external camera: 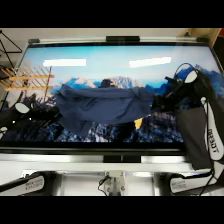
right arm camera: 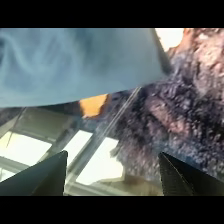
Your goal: Fold the shirts.
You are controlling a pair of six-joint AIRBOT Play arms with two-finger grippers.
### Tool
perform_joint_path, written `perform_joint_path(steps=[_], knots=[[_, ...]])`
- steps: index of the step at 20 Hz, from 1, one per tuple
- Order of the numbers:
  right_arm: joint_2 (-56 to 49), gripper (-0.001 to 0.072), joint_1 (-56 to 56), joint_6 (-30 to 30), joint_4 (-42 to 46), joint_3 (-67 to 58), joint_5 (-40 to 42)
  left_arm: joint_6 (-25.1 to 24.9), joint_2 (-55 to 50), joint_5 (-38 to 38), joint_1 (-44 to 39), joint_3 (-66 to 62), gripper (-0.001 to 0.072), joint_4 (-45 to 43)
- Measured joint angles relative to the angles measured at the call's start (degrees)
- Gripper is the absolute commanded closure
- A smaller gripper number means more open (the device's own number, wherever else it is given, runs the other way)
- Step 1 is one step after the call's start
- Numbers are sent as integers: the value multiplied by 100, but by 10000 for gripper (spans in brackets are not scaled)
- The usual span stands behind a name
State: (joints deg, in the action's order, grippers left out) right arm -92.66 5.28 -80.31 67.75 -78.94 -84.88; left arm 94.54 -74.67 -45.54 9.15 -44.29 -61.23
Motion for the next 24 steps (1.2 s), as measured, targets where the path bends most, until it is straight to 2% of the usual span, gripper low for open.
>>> perform_joint_path(steps=[1, 2, 3, 5, 7, 8, 13, 16, 18, 19, 20, 22, 23, 24], knots=[[-33, 36, 0, -50, 46, 87, 120, 76, -9, 114, 0, 4, 356, 9], [-76, 40, 0, -114, 59, 164, 245, 127, -17, 192, 2, 9, 479, 20], [-138, 40, 0, -173, 57, 227, 365, 153, -26, 219, 2, 13, 507, 22], [-278, 40, 0, -273, -42, 310, 555, 168, -44, 232, 2, 13, 489, 33], [-387, 40, -2, -313, -221, 352, 704, 24, -50, 74, 24, -31, 219, 39], [-422, 41, -4, -334, -271, 365, 785, -107, -50, -70, 61, -81, 193, 39], [-553, 43, -4, -479, -400, 391, 1200, -789, -50, -1213, 422, -426, 193, -173], [-675, 272, -33, -608, -509, 389, 1401, -933, -76, -1502, 546, -433, 193, -278], [-743, 524, -87, -658, -542, 393, 1593, -975, -138, -1497, 520, -380, 161, -240], [-767, 603, -131, -693, -533, 396, 1698, -988, -190, -1425, 459, -361, 160, -173], [-780, 645, -175, -713, -555, 396, 1751, -997, -236, -1338, 385, -350, 160, -114], [-798, 645, -254, -715, -586, 393, 1814, -999, -334, -1150, 221, -337, 163, -17], [-800, 645, -282, -730, -584, 393, 1825, -992, -369, -1043, 140, -337, 192, 28], [-804, 645, -304, -730, -588, 391, 1823, -986, -398, -911, 70, -334, 301, 85]])
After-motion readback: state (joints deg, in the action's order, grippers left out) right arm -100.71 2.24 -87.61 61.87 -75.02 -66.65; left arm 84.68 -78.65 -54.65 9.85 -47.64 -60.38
